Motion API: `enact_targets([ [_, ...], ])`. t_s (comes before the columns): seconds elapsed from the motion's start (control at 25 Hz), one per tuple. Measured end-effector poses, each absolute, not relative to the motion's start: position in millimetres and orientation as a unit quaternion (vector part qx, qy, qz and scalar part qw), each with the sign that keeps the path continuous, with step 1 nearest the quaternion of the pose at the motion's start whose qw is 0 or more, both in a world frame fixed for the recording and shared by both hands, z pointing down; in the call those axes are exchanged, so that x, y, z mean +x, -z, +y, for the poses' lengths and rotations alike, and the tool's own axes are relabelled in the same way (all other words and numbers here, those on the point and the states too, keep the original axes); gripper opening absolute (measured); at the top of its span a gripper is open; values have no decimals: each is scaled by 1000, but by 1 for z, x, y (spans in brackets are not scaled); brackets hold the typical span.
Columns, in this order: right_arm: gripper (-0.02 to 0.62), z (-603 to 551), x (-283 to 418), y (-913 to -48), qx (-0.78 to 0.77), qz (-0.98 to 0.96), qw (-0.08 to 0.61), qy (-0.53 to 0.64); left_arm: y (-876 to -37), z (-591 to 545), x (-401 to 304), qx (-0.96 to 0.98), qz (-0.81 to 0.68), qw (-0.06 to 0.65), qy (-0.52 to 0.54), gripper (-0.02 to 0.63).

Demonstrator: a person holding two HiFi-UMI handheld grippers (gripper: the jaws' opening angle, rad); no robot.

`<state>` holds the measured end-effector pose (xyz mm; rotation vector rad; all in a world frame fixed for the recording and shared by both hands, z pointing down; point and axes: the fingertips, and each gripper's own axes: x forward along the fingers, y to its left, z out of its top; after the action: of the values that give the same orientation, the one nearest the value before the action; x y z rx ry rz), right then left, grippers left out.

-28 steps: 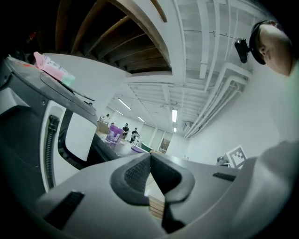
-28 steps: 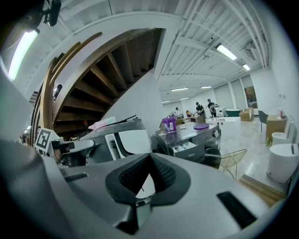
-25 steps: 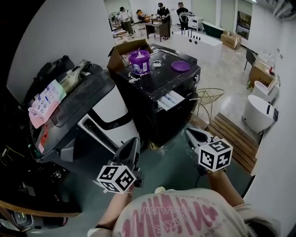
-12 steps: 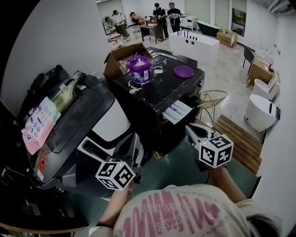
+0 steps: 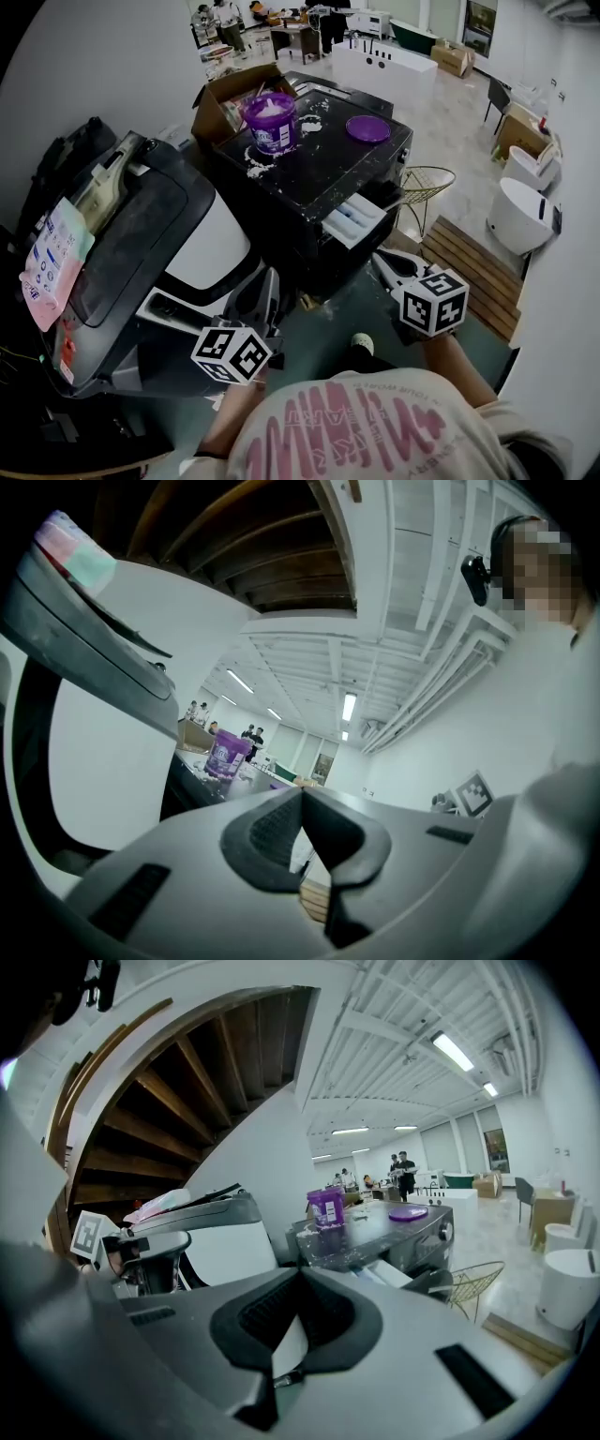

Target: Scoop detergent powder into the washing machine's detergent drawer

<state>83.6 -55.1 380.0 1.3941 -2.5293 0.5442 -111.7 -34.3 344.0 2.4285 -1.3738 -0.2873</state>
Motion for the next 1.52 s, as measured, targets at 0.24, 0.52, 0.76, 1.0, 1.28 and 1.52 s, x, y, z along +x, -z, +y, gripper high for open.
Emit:
enact_targets([
  [0.24, -3, -103, 91, -387, 449, -866, 113, -190, -345, -78, -100, 846, -496, 169, 100, -2],
  [0.52, -3, -188, 103, -375, 419, -883, 105, -184, -332, -142, -86, 834, -518, 156, 104, -2],
  [0.76, -2, -256, 101, -371, 379, -901, 93, -190, -318, -181, -85, 818, -548, 135, 109, -2],
  [1.0, 25, -304, 87, -373, 304, -930, 96, -182, -322, -199, -88, 782, -597, 135, 119, -2],
  [1.28, 79, -358, 63, -359, 251, -950, 124, -138, -314, -205, -87, 770, -616, 125, 107, -2],
  [1.52, 117, -395, 44, -339, 221, -955, 129, -152, -309, -214, -98, 761, -629, 125, 99, 0],
])
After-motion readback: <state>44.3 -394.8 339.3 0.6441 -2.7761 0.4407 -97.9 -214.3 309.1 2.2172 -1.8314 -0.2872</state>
